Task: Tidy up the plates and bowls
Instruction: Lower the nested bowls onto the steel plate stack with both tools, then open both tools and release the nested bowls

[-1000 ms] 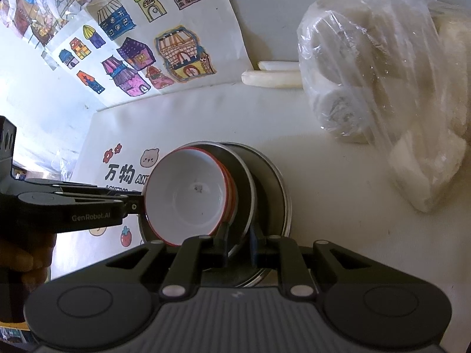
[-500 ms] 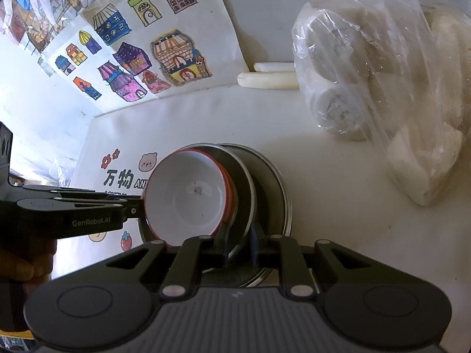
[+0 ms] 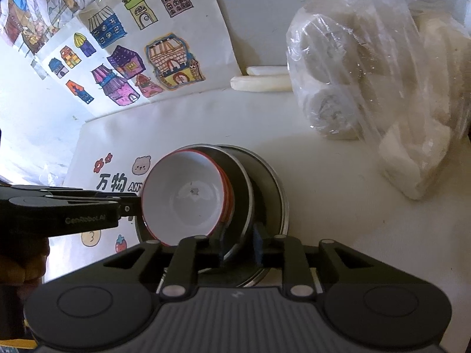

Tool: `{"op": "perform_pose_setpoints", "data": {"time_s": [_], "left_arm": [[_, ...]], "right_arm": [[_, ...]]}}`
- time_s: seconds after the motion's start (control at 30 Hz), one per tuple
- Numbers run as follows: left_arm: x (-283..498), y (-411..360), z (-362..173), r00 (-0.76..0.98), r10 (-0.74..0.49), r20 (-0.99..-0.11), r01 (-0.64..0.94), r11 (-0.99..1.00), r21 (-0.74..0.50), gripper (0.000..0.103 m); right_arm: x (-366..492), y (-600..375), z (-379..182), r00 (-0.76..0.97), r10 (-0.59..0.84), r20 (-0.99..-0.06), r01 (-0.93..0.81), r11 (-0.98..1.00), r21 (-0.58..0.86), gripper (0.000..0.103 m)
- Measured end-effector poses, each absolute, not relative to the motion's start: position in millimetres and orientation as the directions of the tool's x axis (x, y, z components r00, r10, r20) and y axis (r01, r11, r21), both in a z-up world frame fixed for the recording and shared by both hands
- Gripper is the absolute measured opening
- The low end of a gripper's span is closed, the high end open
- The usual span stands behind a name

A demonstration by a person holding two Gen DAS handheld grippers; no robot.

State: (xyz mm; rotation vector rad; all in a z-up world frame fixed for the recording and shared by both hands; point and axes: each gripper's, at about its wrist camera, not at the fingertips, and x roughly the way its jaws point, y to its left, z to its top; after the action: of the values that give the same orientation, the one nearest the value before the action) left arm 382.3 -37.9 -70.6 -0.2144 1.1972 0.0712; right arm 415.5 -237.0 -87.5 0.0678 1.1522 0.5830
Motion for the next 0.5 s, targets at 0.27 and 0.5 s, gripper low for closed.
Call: {"op": "perform_pose_setpoints", "data": {"time_s": [0.27,0.5], "left_arm": [[379,-38,-65,0.389,-0.035,-0.921,-0.171,0.979,-0.109,0.038],[375,-39,-62,0.397,-0.017,-0.918,-0.185,0.978,-0.098,0.046]], "right_arm": [[408,-233,-80,0.298,0.475,-0.828,-0.410,0.847,0.338,0.050],[400,-226,-74,0.300,0.479,-0.825,-0.426,0.841,0.333,0.050]]}}
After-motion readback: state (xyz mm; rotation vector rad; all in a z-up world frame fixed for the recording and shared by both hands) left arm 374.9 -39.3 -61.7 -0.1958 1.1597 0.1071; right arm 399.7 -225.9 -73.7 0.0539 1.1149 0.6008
